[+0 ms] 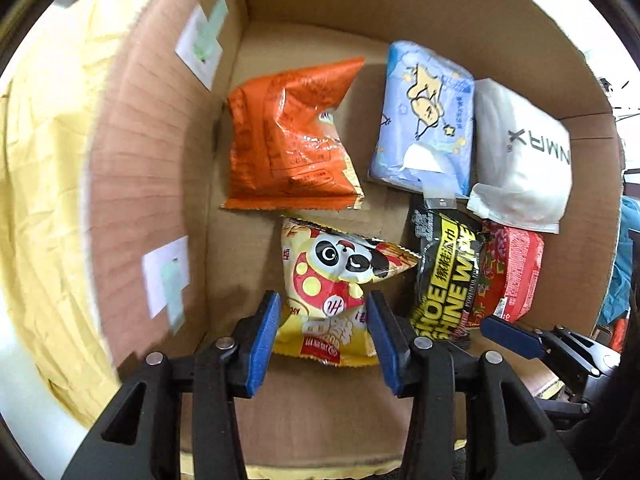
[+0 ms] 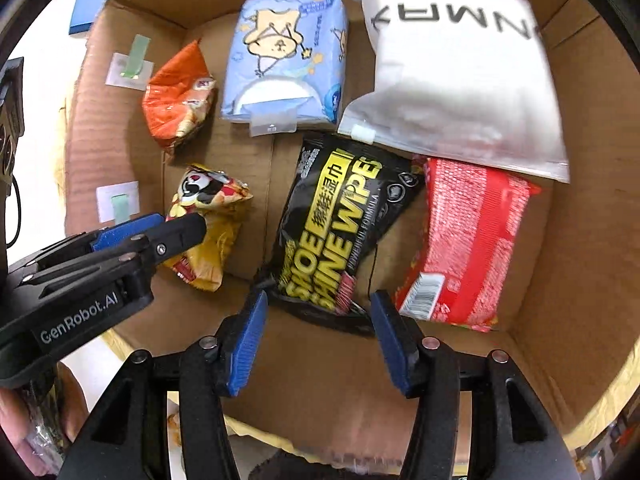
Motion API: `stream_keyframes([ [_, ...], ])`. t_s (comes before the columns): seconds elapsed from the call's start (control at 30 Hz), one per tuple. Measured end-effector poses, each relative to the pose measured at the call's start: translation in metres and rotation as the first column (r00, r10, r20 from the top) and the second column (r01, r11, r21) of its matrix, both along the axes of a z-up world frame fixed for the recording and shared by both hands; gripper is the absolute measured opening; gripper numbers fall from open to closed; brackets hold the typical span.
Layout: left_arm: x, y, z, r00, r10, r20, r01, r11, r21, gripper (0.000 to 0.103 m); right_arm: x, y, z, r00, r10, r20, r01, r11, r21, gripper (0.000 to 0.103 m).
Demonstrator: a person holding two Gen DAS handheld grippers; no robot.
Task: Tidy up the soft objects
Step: 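Open both tools to release the bags and lift them out of the box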
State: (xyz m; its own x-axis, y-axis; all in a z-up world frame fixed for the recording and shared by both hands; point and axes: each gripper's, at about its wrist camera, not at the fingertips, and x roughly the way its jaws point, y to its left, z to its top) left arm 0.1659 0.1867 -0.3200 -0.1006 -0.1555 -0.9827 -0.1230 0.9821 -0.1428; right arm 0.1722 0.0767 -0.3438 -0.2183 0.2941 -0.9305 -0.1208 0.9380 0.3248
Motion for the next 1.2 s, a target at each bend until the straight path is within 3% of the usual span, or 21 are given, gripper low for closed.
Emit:
stream_keyframes([
  [0.33, -0.020, -0.023, 0.056, 0.990, -0.011, 0.140, 0.001, 0.998, 0.070, 0.042, -0.004, -0.026, 0.047, 0.986, -0.001, 0.169, 0.025, 0.990, -0.139, 0.057],
  [0.5, -0.031, -0.028, 0.077, 0.980, -0.014, 0.197, -0.001, 0.997, 0.077, 0.051, -0.007, -0.045, 0.055, 0.977, -0.048, 0.209, 0.080, 0.986, -0.148, 0.068],
  [0.57, -0.030, -0.031, 0.077, 0.976, -0.009, 0.216, -0.009, 0.996, 0.083, 0.057, -0.028, -0.046, 0.063, 0.972, -0.060, 0.226, 0.096, 0.984, -0.153, 0.071],
  [0.63, -0.038, -0.017, 0.075, 0.973, -0.012, 0.229, -0.010, 0.996, 0.092, 0.079, -0.029, -0.051, 0.066, 0.970, -0.077, 0.230, 0.114, 0.982, -0.151, 0.077],
  [0.73, -0.042, -0.014, 0.071, 0.968, -0.017, 0.251, -0.011, 0.994, 0.110, 0.091, -0.033, -0.061, 0.075, 0.965, -0.087, 0.246, 0.129, 0.979, -0.159, 0.090],
  [0.87, -0.043, -0.012, 0.070, 0.964, -0.026, 0.266, -0.007, 0.992, 0.122, 0.092, -0.048, -0.065, 0.085, 0.955, -0.089, 0.284, 0.144, 0.973, -0.180, 0.103],
  [1.2, -0.062, -0.013, 0.103, 0.946, -0.010, 0.323, -0.029, 0.993, 0.115, 0.092, -0.066, -0.074, 0.117, 0.926, -0.107, 0.362, 0.181, 0.967, -0.177, 0.103],
])
